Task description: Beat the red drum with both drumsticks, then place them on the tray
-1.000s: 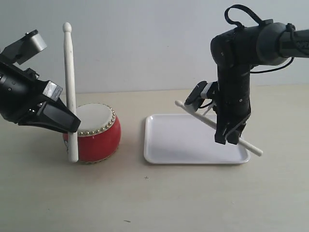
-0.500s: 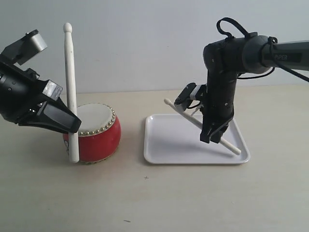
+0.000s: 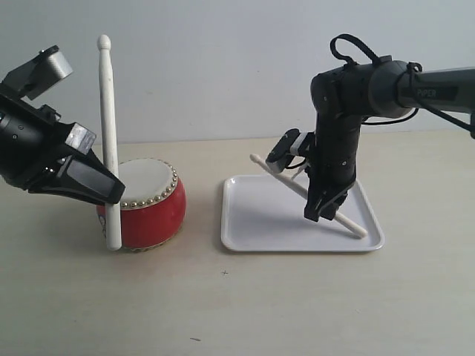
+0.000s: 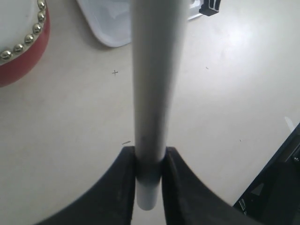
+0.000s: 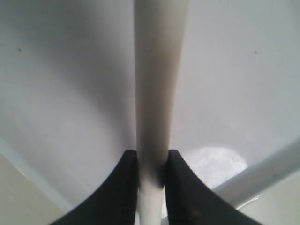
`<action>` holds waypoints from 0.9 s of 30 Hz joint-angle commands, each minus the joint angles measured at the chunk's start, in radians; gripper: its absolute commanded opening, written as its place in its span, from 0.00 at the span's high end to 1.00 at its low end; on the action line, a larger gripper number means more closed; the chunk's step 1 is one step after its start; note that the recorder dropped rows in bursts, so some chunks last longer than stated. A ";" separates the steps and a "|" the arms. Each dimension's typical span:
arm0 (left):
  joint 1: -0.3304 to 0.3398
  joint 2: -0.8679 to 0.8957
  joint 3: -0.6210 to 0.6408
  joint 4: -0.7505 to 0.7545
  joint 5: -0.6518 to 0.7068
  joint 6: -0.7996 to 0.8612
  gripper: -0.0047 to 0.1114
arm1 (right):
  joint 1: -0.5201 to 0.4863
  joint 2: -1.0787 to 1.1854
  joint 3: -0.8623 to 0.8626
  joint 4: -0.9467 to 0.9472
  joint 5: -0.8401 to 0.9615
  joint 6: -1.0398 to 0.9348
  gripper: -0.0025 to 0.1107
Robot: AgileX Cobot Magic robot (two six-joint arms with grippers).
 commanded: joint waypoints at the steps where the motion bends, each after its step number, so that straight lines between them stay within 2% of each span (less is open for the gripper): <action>1: -0.001 -0.010 0.000 -0.005 0.002 0.005 0.96 | -0.003 0.010 -0.007 0.002 -0.012 0.005 0.84; 14: -0.001 -0.010 0.000 0.000 -0.014 0.007 0.96 | -0.003 0.012 -0.007 0.002 -0.025 0.007 0.70; 23: -0.001 -0.010 0.000 0.002 -0.016 0.019 0.96 | -0.003 -0.034 -0.017 -0.015 -0.012 0.080 0.70; 26: -0.001 -0.010 0.000 -0.007 -0.016 0.015 0.96 | -0.004 -0.106 -0.018 -0.043 0.027 0.159 0.70; 27: -0.001 -0.010 0.000 -0.018 -0.025 -0.002 0.96 | -0.009 -0.157 -0.018 -0.063 0.059 0.238 0.75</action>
